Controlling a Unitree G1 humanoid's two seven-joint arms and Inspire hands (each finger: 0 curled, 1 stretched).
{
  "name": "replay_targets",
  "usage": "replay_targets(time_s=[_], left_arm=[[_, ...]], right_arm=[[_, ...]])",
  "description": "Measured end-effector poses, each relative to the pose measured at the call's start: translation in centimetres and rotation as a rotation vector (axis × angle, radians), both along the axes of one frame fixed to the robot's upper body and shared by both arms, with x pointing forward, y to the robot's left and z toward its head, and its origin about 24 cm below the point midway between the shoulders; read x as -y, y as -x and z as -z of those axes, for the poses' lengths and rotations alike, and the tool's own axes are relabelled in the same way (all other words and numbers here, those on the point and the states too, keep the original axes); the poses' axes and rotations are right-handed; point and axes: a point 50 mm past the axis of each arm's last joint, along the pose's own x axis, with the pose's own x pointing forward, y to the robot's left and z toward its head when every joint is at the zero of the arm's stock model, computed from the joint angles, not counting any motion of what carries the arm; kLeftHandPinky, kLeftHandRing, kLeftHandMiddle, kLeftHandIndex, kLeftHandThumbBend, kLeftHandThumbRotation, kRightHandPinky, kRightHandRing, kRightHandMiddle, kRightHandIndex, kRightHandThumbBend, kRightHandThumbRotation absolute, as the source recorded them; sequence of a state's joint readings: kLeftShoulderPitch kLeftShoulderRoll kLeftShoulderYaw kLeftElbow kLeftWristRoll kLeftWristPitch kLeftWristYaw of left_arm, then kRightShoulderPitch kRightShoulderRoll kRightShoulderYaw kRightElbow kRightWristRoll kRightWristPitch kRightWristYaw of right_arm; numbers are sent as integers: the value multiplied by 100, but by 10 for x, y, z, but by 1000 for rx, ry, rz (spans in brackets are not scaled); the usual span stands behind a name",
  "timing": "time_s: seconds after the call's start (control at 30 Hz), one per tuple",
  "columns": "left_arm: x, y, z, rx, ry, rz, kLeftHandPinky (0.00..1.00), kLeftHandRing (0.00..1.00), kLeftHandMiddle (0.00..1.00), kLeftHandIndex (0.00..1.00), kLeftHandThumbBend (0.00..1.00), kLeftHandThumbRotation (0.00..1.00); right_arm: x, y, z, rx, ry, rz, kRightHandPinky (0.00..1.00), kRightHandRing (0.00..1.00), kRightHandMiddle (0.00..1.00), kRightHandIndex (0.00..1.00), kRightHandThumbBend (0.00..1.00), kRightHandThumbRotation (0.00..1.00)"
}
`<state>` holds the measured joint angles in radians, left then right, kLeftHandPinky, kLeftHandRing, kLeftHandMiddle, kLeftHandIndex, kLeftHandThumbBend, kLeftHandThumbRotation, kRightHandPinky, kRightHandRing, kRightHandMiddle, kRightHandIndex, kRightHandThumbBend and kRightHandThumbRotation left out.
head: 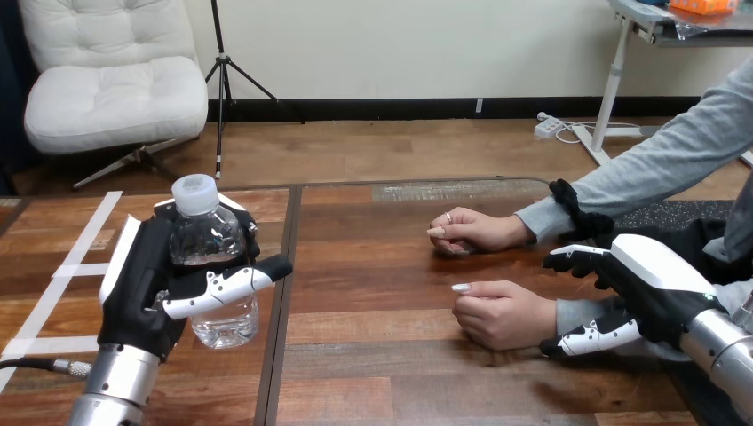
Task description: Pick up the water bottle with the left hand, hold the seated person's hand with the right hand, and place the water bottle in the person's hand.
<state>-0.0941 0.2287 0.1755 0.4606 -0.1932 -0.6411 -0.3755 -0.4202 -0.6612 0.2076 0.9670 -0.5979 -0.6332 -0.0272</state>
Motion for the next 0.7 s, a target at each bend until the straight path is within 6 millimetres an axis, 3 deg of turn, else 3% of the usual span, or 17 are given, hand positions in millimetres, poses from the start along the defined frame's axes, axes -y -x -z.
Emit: replay_targets(time_s=[0.4,0.7], left_arm=[[0,0,0,-3,0,-2,22,27,32,36,71,0],[0,1,2,-8,0,-2,22,27,32,36,71,0]], right_arm=[[2,-3,1,-22,20,20,71,80,81,81,100,32],[3,-6,2,-40,44,36,71,80,82,81,100,33]])
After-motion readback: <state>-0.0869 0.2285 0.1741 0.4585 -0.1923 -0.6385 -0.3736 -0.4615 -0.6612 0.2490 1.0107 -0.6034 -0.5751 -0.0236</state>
